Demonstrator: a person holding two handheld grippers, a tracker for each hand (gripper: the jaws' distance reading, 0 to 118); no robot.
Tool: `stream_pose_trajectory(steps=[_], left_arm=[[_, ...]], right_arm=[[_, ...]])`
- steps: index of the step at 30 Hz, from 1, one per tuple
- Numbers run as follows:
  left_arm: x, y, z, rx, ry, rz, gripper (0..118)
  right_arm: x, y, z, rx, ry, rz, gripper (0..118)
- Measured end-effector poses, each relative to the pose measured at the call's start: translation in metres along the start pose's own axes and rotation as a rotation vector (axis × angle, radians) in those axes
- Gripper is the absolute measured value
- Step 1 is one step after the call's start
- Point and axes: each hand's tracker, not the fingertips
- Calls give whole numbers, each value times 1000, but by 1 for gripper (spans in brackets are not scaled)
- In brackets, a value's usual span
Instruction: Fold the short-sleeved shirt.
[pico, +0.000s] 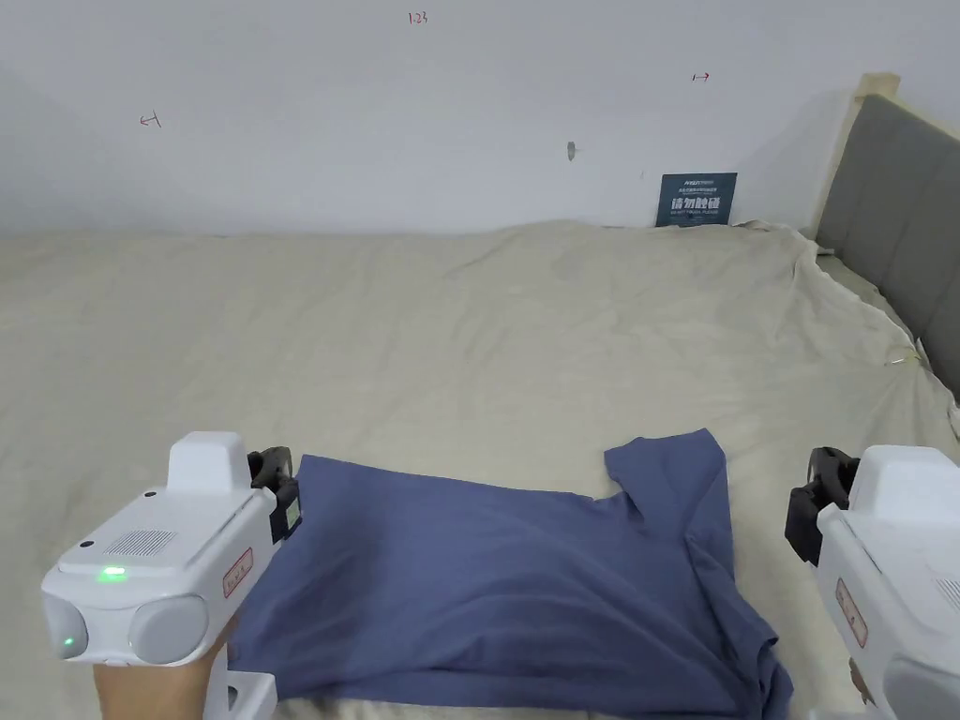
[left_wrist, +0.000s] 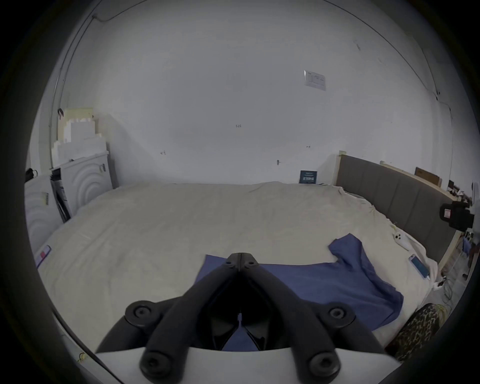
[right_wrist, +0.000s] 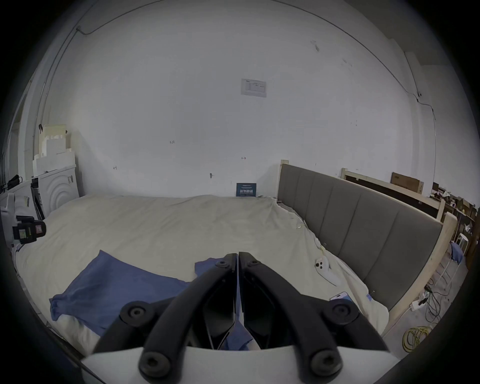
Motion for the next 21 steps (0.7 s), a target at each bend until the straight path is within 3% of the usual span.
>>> stream_pose_trajectory(steps=[7, 16, 18, 20, 21], left_arm=[[-7, 13, -63, -116, -67, 22, 0], [-39, 23, -209, -386, -34, 29, 0], [-47, 21, -240, -461, -27, 82, 16], [-53, 16, -267, -510, 1, 106, 65], [-52, 14, -279, -535, 26, 107, 82]], right_arm=[[2, -1, -26, -33, 2, 3, 0], [6, -11, -85, -114, -1, 23, 0], [6, -14, -99, -131, -2, 32, 0], [8, -19, -112, -150, 1, 35, 0], [9, -21, -119, -165, 3, 32, 0]])
